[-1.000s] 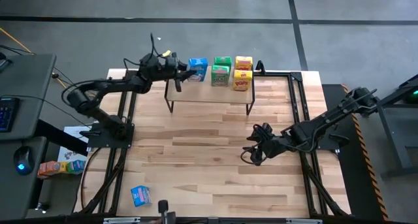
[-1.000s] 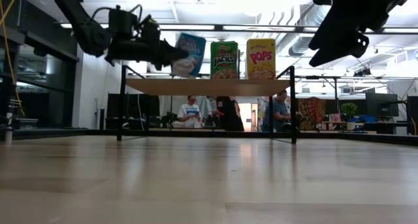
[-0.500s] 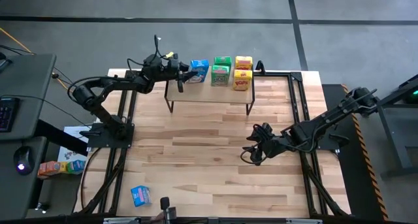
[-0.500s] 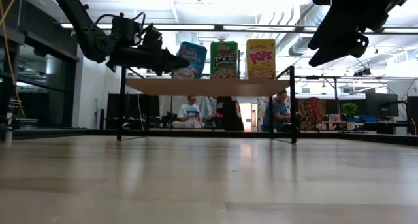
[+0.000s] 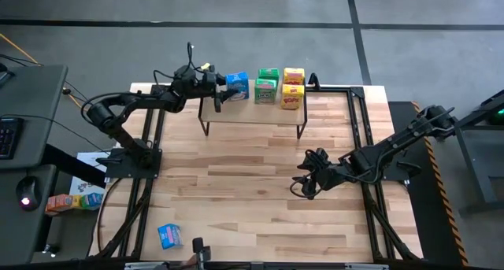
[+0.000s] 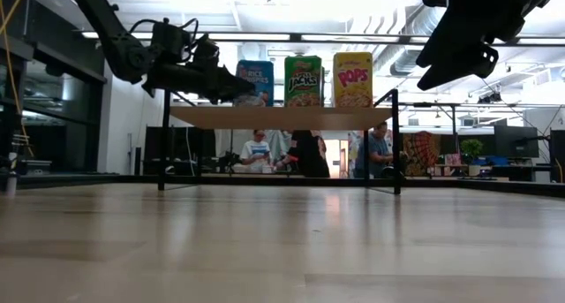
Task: Stack cereal on shelf
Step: Put the right blue cereal box on the shelf, then put the blue cereal box on the shelf aligned with the other blue cereal box
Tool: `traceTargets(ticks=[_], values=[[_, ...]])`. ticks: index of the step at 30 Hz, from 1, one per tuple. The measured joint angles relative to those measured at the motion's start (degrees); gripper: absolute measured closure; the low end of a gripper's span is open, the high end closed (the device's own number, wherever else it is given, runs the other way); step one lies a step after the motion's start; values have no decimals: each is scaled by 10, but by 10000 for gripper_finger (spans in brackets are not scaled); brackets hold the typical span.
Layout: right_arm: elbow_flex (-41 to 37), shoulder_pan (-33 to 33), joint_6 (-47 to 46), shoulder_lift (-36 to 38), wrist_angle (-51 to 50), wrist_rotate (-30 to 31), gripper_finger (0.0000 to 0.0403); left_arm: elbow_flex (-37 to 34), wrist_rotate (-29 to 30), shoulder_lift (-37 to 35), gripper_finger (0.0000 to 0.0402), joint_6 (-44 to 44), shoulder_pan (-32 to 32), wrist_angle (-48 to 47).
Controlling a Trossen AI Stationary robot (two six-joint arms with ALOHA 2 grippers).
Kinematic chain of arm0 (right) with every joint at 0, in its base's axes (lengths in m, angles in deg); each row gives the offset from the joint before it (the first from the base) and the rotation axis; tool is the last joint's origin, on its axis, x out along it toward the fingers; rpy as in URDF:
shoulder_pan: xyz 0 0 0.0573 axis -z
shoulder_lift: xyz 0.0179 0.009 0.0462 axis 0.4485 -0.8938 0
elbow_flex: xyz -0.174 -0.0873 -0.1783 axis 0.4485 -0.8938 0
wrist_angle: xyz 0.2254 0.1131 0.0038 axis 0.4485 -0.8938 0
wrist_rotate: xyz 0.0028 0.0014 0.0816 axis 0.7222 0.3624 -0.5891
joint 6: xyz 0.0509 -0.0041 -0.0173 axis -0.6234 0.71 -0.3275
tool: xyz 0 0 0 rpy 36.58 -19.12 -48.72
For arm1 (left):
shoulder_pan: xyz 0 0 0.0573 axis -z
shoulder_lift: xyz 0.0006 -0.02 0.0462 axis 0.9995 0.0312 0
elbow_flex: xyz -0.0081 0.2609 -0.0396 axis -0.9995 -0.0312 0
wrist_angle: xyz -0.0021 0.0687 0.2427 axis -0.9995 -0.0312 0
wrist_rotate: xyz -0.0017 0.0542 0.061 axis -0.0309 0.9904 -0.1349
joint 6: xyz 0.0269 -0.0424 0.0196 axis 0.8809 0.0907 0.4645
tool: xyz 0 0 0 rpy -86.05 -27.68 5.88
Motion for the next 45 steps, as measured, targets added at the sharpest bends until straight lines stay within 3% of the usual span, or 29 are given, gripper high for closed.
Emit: traceTargets(ticks=[11, 16, 27, 37, 45], values=[[0, 0, 0, 0, 0, 11, 176, 0, 30, -87, 183, 67, -21, -166], [0, 0, 0, 0, 7, 14, 176, 0, 71, -102, 183, 93, -21, -185], [0, 0, 0, 0, 11, 7, 176, 0, 74, -122, 183, 105, -21, -251], [0, 0, 27, 0, 11, 23, 176, 0, 113, -310, 183, 117, -25, -400], [0, 15, 107, 0, 13, 90, 176, -7, 48, -439, 183, -51, 28, -444]])
